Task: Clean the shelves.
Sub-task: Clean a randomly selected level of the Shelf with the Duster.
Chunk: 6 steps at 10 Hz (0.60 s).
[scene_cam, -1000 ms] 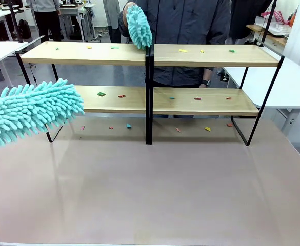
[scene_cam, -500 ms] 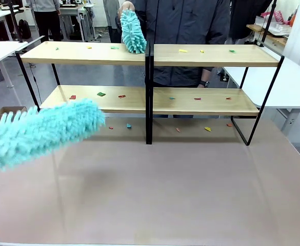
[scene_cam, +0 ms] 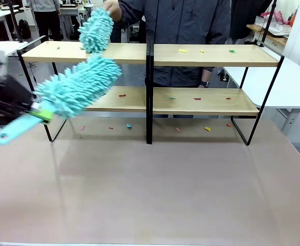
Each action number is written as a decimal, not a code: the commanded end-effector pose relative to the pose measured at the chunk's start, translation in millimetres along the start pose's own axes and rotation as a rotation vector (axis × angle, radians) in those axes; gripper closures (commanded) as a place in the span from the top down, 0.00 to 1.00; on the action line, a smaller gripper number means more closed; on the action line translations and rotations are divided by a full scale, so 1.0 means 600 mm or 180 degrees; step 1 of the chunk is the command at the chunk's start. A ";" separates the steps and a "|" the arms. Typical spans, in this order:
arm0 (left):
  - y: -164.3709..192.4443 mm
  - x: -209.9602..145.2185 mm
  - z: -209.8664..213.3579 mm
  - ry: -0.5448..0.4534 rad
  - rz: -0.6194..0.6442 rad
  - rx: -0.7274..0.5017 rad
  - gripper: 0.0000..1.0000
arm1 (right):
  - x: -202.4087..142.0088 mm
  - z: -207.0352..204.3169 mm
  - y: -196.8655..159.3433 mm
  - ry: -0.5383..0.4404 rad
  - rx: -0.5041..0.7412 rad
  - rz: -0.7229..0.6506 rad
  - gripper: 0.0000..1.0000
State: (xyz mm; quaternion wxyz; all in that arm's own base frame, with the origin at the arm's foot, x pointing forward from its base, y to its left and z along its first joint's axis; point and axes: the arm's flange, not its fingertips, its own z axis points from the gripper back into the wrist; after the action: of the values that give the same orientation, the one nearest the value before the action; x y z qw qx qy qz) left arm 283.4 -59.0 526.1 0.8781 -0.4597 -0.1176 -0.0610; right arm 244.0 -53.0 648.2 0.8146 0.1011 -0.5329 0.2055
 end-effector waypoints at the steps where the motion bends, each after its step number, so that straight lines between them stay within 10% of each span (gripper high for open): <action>1: 0.036 -0.069 -0.118 0.0038 -0.0017 0.0118 0.13 | 0.000 0.001 -0.002 -0.0013 0.0004 0.0030 1.00; 6: -0.001 0.022 -0.120 0.0154 0.0015 0.0212 0.13 | 0.000 0.001 -0.002 -0.0013 0.0004 0.0030 1.00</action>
State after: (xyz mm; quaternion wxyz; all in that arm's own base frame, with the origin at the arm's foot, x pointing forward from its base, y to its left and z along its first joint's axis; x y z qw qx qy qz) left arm 308.3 -123.0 485.9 0.8992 -0.4225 -0.0924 -0.0671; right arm 244.0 -53.1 648.2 0.8146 0.1011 -0.5329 0.2054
